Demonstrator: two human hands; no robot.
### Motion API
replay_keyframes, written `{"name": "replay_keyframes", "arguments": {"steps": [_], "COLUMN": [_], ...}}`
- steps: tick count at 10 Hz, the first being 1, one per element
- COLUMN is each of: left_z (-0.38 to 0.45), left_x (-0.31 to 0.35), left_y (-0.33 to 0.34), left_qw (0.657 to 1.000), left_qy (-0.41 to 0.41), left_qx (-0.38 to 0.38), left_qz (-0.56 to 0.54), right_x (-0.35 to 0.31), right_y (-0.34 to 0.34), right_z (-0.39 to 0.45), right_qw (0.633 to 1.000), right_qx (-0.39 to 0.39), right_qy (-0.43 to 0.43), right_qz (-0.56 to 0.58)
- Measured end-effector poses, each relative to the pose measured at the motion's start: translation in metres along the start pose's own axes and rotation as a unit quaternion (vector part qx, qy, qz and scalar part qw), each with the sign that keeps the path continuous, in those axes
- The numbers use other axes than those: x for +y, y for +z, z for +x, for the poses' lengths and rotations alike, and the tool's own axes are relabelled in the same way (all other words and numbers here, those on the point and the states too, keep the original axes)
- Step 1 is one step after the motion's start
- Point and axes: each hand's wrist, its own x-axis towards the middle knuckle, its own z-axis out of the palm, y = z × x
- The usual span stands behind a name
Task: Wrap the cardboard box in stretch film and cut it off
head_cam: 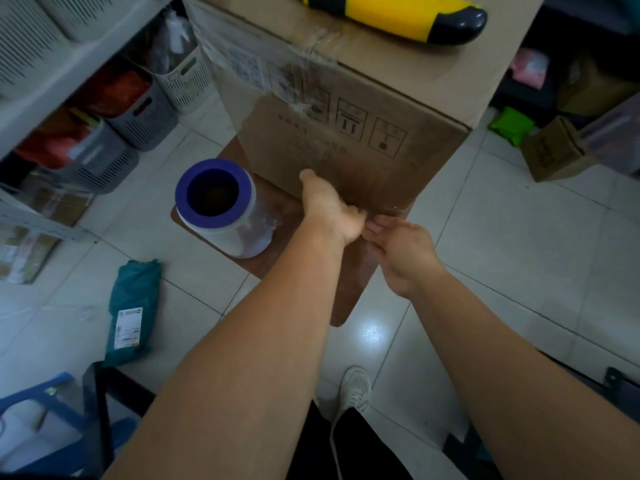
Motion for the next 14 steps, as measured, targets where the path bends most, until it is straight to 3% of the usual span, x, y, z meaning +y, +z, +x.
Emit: {"name": "replay_keyframes", "arguments": {"steps": [1, 3, 6, 8, 10, 12, 14], "left_z": [-0.005, -0.028, -0.015, -0.022, -0.044, -0.081, -0.113], "left_x": [0.013, 0.030, 0.021, 0.019, 0.029, 0.030, 0.022], "left_y": [0.011, 0.017, -0.001, 0.019, 0.009, 0.014, 0.019], "left_qw": [1.000, 0.999, 0.990, 0.994, 0.980, 0.965, 0.952], "left_qy": [0.003, 0.028, 0.018, 0.025, 0.097, 0.123, 0.117], "left_qx": [0.013, -0.017, 0.058, 0.045, 0.089, 0.114, 0.106], "left_qz": [0.004, 0.008, 0.128, 0.100, 0.147, 0.202, 0.263], "right_x": [-0.015, -0.032, -0.024, -0.027, -0.033, -0.048, -0.065], "right_y": [0.001, 0.001, 0.004, 0.009, 0.001, -0.020, -0.025], "right_z": [-0.005, -0.019, -0.011, -0.003, -0.022, -0.041, -0.059], "right_qw": [0.983, 0.927, 0.943, 0.922, 0.958, 0.966, 0.991], "right_qx": [-0.023, -0.051, 0.044, -0.002, -0.010, 0.055, 0.043], "right_qy": [0.078, 0.112, 0.120, 0.117, 0.133, 0.151, 0.084], "right_qz": [0.162, 0.354, 0.308, 0.370, 0.254, 0.203, 0.095]}}
